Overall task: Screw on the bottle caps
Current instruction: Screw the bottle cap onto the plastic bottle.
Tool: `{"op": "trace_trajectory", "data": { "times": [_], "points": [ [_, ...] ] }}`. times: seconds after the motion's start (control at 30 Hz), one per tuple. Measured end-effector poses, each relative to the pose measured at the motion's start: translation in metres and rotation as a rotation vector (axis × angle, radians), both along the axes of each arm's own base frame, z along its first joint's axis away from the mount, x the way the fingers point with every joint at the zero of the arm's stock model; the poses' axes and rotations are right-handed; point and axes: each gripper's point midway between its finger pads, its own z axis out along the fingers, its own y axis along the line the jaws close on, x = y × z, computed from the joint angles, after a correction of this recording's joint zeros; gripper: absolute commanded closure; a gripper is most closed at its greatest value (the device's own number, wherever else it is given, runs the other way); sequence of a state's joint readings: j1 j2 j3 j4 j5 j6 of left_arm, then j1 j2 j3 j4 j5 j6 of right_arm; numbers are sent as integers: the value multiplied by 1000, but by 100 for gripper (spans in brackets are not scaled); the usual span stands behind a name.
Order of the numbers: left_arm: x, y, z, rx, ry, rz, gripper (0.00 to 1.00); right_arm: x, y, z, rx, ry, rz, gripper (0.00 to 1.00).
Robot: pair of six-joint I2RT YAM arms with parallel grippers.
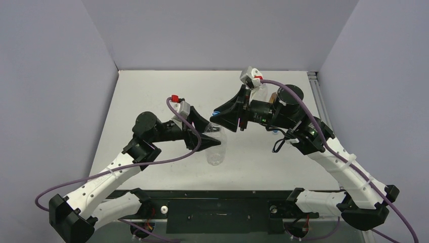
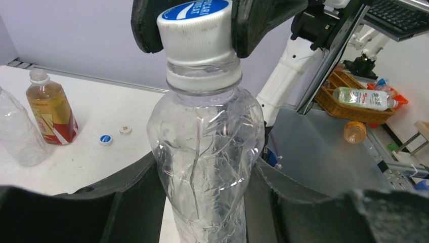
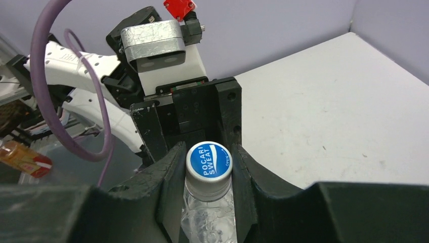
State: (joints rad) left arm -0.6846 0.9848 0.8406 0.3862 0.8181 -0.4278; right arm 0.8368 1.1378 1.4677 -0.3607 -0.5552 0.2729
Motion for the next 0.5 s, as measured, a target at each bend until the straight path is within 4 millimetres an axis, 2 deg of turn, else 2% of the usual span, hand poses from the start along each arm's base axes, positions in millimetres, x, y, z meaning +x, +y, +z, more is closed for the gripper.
{"op": "trace_trajectory", "data": {
  "times": [0.23,0.5],
  "points": [
    [-11,7,-8,57,-72,-32,97,-18,2,-4,20,38,147,100],
    [-20,10,-1,52,-107,-60,97,-30,5,4,51,43,227,100]
  ]
}}
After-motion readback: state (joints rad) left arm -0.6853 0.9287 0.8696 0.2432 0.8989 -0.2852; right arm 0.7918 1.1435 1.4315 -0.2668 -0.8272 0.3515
